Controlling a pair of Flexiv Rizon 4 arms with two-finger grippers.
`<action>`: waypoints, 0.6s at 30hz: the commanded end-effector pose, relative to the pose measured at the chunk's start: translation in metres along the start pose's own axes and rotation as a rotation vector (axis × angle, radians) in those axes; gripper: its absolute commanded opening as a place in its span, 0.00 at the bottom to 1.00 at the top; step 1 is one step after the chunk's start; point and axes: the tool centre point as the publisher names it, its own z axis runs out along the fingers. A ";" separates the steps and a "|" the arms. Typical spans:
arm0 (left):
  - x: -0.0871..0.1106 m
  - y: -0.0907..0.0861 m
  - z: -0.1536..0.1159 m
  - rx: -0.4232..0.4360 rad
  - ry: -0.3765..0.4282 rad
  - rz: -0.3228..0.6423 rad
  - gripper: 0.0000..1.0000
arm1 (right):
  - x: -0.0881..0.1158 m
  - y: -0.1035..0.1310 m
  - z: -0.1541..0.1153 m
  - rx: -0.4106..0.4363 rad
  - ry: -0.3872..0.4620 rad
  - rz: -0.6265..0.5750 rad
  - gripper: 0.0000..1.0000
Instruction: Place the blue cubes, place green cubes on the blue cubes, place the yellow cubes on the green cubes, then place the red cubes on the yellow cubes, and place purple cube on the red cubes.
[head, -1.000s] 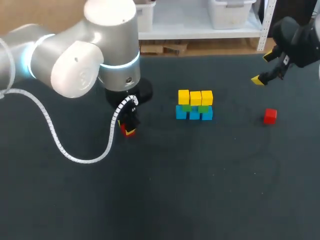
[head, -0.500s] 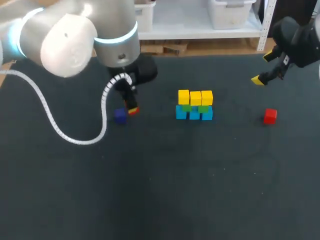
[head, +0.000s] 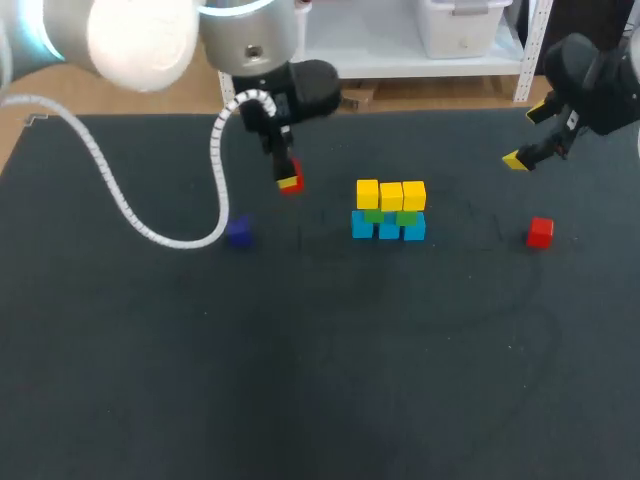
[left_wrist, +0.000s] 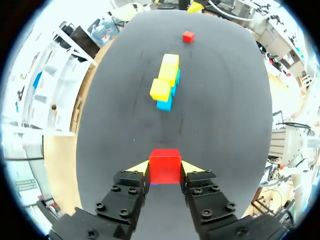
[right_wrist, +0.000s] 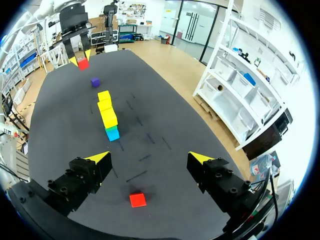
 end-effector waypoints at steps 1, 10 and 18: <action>-0.029 0.011 -0.002 0.033 0.049 0.032 0.00 | 0.000 -0.001 0.000 -0.004 -0.003 -0.001 1.00; -0.067 0.010 0.000 0.052 0.066 0.126 0.00 | 0.000 -0.001 0.000 -0.004 -0.003 -0.001 1.00; -0.092 0.010 0.006 0.062 0.079 0.169 0.00 | 0.000 -0.001 0.000 -0.004 -0.003 -0.001 1.00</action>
